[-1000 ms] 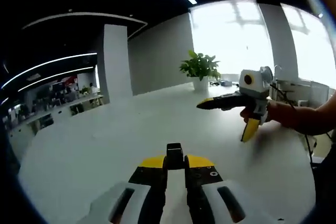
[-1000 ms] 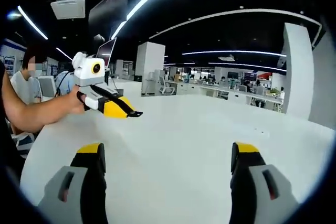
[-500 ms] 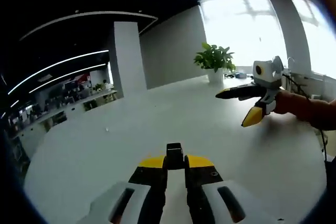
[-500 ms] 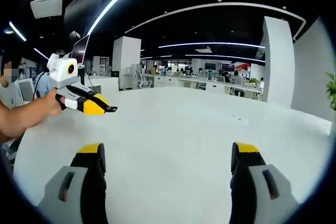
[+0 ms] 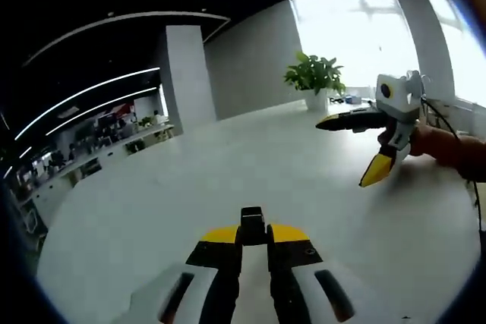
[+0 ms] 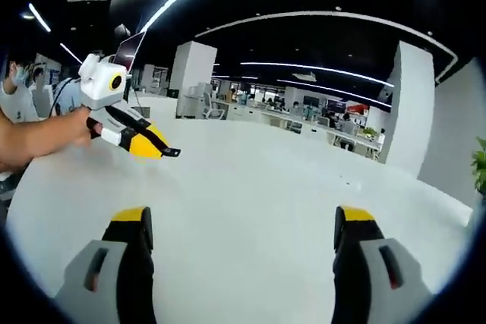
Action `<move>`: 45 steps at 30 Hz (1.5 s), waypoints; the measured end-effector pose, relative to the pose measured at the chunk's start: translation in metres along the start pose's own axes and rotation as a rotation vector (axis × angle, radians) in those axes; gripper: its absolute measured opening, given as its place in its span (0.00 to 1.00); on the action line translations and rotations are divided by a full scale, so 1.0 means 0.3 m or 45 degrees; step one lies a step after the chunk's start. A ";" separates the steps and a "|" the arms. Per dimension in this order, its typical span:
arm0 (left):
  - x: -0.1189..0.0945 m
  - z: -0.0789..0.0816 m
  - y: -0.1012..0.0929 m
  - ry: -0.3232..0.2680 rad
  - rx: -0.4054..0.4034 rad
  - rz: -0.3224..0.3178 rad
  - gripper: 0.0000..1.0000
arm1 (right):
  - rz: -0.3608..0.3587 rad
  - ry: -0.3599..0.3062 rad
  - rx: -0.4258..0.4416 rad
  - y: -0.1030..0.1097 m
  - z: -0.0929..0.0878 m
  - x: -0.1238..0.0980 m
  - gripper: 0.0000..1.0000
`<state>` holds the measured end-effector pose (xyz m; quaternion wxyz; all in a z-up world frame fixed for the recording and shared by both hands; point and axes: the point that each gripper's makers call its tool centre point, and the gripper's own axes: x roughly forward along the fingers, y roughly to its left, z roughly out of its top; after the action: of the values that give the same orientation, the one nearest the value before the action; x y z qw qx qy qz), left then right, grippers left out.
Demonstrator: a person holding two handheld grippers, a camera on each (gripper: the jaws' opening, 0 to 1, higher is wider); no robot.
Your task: Snap the two parts of the plastic buckle together until the buckle closes and remains connected.
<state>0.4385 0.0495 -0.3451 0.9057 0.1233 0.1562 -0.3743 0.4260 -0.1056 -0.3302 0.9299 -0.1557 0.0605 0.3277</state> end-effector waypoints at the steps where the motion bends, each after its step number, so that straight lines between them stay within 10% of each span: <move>1: 0.002 -0.002 -0.001 0.005 -0.005 -0.005 0.11 | 0.023 -0.020 0.033 0.007 0.007 0.003 1.00; 7: 0.002 0.012 0.013 -0.015 -0.021 0.024 0.11 | 0.136 -0.101 0.190 0.047 0.040 -0.001 1.00; 45: 0.115 0.007 0.091 0.021 -0.119 0.062 0.11 | 0.091 -0.080 0.118 0.027 0.020 -0.006 0.92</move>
<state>0.4815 0.0456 -0.3532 0.9180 0.0878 0.1781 -0.3434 0.4196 -0.0986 -0.3263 0.9252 -0.0998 0.0519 0.3624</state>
